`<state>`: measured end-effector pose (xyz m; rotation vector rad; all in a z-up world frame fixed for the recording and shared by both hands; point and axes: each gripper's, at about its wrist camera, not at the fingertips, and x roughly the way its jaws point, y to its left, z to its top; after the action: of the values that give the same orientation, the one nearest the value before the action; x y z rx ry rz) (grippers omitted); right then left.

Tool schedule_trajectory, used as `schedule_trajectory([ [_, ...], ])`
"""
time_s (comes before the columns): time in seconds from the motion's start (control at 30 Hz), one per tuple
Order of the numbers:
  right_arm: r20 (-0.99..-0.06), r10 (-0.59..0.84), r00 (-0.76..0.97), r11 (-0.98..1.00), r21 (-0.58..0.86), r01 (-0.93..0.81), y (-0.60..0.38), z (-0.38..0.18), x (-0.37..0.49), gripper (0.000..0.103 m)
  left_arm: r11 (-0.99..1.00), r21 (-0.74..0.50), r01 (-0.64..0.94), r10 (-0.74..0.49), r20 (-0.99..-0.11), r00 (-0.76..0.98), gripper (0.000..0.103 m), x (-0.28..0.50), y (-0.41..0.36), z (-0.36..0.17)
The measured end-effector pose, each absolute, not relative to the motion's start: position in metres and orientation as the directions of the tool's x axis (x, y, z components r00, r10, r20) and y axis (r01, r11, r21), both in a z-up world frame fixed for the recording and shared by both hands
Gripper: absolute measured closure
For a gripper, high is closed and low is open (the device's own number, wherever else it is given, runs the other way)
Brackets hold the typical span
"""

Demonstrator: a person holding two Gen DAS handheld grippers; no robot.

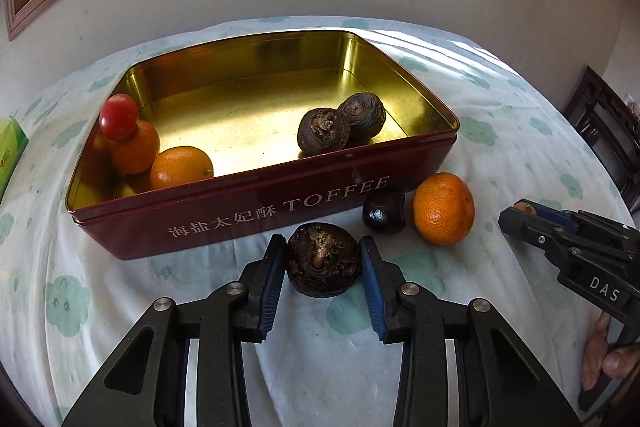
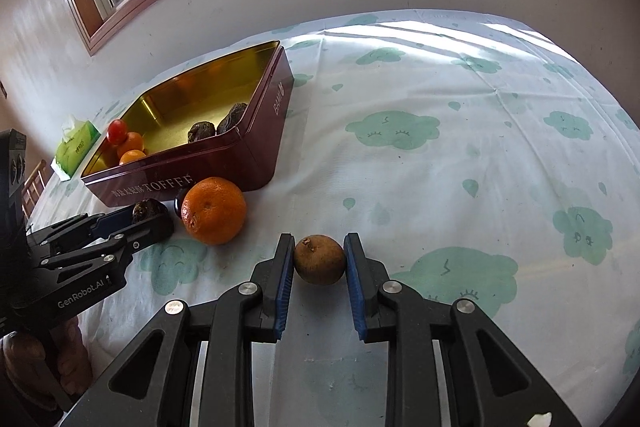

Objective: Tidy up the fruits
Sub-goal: 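Lift and hold the dark brown fruit in left tool while right tool holds the small brown fruit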

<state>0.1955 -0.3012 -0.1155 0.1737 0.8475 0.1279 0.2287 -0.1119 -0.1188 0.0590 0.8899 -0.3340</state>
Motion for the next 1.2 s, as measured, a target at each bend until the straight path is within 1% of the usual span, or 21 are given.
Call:
schedule_trajectory([
  [0.1, -0.733, 0.181, 0.655, 0.978, 0.204, -0.043, -0.3, -0.115, 0.196, 0.08, 0.965, -0.078, 0.251, -0.221, -0.755, 0.617, 0.065, 0.22, -0.098, -0.115],
  [0.2, -0.74, 0.145, 0.657, 0.987, 0.158, -0.041, -0.293, -0.114, 0.196, 0.08, 0.978, -0.07, 0.199, -0.183, -0.751, 0.634, 0.065, 0.211, -0.078, -0.112],
  [0.33, -0.731, 0.205, 0.651, 0.971, 0.237, -0.04, -0.279, -0.109, 0.188, 0.08, 0.988, -0.019, 0.151, -0.116, -0.737, 0.666, 0.065, 0.203, -0.057, -0.112],
  [0.4, -0.722, 0.213, 0.659, 0.97, 0.234, -0.057, -0.264, -0.106, 0.182, 0.08, 0.99, -0.03, 0.135, -0.113, -0.736, 0.668, 0.065, 0.202, -0.048, -0.112],
  [0.47, -0.721, 0.238, 0.651, 0.963, 0.261, -0.063, -0.254, -0.106, 0.181, 0.08, 0.993, -0.042, 0.112, -0.108, -0.722, 0.683, 0.065, 0.2, -0.042, -0.111],
  [0.6, -0.739, 0.226, 0.634, 0.967, 0.246, -0.057, -0.239, -0.114, 0.182, 0.08, 0.995, -0.039, 0.094, -0.093, -0.718, 0.69, 0.065, 0.199, -0.039, -0.111],
  [0.73, -0.736, 0.184, 0.652, 0.979, 0.193, -0.058, -0.232, -0.115, 0.18, 0.08, 0.996, -0.065, 0.061, -0.089, -0.732, 0.675, 0.065, 0.202, -0.031, -0.113],
  [0.8, -0.735, 0.183, 0.652, 0.979, 0.195, -0.055, -0.232, -0.116, 0.18, 0.08, 0.996, -0.071, 0.047, -0.084, -0.732, 0.676, 0.065, 0.202, -0.028, -0.114],
  [1.0, -0.738, 0.175, 0.652, 0.981, 0.185, -0.054, -0.231, -0.115, 0.18, 0.08, 0.998, -0.039, 0.042, -0.057, -0.731, 0.68, 0.065, 0.2, -0.034, -0.112],
  [1.2, -0.74, 0.169, 0.651, 0.983, 0.177, -0.054, -0.23, -0.115, 0.18, 0.08, 0.999, -0.035, 0.028, -0.045, -0.732, 0.68, 0.065, 0.201, -0.034, -0.113],
])
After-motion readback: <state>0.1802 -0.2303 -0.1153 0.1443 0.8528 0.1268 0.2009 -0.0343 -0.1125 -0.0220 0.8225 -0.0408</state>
